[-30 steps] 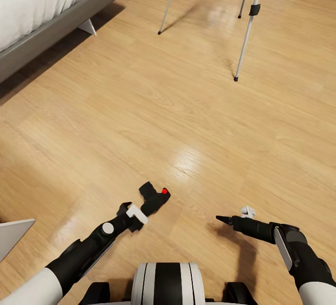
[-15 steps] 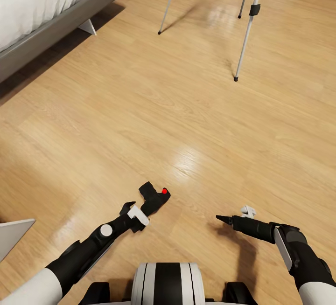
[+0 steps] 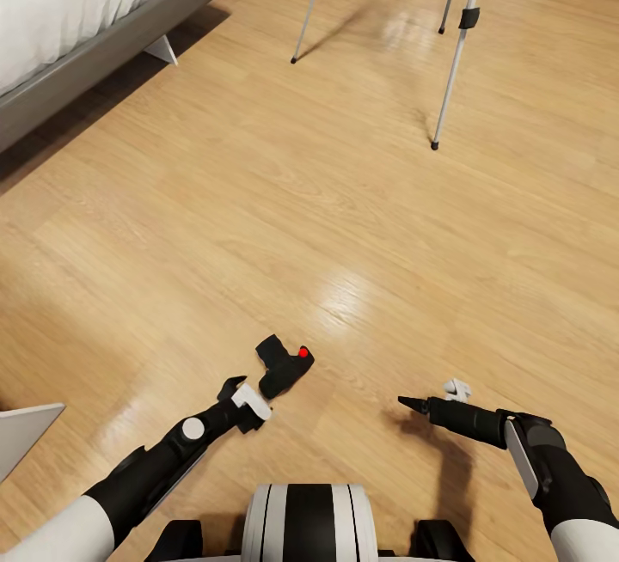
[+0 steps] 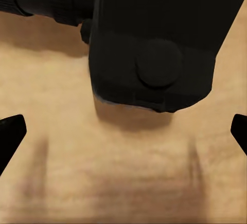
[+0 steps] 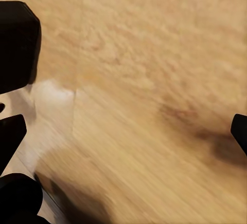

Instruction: Attach the digital camera to the camera tripod in the bedroom.

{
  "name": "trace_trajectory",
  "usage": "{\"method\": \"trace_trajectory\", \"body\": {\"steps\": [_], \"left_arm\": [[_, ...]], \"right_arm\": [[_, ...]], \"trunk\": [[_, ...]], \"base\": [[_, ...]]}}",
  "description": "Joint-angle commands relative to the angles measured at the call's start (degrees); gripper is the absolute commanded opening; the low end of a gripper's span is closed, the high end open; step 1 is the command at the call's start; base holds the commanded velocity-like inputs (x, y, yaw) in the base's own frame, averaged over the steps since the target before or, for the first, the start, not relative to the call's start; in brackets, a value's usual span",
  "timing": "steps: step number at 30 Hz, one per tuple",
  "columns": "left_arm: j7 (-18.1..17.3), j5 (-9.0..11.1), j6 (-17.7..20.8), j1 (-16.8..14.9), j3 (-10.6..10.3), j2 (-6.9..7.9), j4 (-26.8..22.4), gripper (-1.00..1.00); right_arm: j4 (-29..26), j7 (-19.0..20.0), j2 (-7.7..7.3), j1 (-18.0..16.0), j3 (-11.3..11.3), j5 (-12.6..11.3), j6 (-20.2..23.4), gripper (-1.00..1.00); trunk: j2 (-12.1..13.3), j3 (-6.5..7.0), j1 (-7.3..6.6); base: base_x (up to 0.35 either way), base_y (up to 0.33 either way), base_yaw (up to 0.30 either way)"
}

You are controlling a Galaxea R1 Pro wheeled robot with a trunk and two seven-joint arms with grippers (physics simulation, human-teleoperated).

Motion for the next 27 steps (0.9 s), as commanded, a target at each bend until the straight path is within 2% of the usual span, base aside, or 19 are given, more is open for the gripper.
{"method": "trace_trajectory", "body": {"steps": [1,3,7,12,20,27], "left_arm": [[-0.1,0.2,0.4,0.0,-0.1,0.05,-0.1,1.00],[0.3,0.8,0.5,0.0,0.0,-0.38,-0.5,1.00],[0.1,1.0,0.5,0.0,0.0,-0.26,-0.7,1.00],[-0.5,1.5,0.7,-0.1,0.3,1.14,-2.4,1.00],[-0.7,2.2,0.6,-0.1,0.3,1.42,-4.9,1.00],[-0.7,2.3,0.5,0.0,0.3,1.51,-5.1,1.00]], "right_arm": [[0.0,0.0,0.00,0.0,0.0,-0.4,0.5,1.00],[0.1,-0.7,0.07,0.0,-0.1,-0.4,-0.2,1.00],[0.1,-1.5,0.12,0.0,-0.1,-0.4,-0.9,1.00],[0.1,-0.9,-0.02,0.0,-0.1,-0.2,-1.8,1.00],[0.1,-0.9,-0.16,0.0,-0.1,-0.1,-2.4,1.00],[0.1,-0.8,-0.15,0.0,-0.1,0.0,-2.4,1.00]], "trunk": [[0.0,-0.03,-0.01],[0.0,-0.03,-0.01],[0.0,-0.03,-0.01],[0.0,-0.03,-0.01],[0.0,-0.03,-0.01],[0.0,-0.03,-0.01]], "base": [[0.000,0.000,0.000],[0.000,0.000,0.000],[0.000,0.000,0.000],[0.000,0.000,0.000],[0.000,0.000,0.000],[0.000,0.000,0.000]]}}
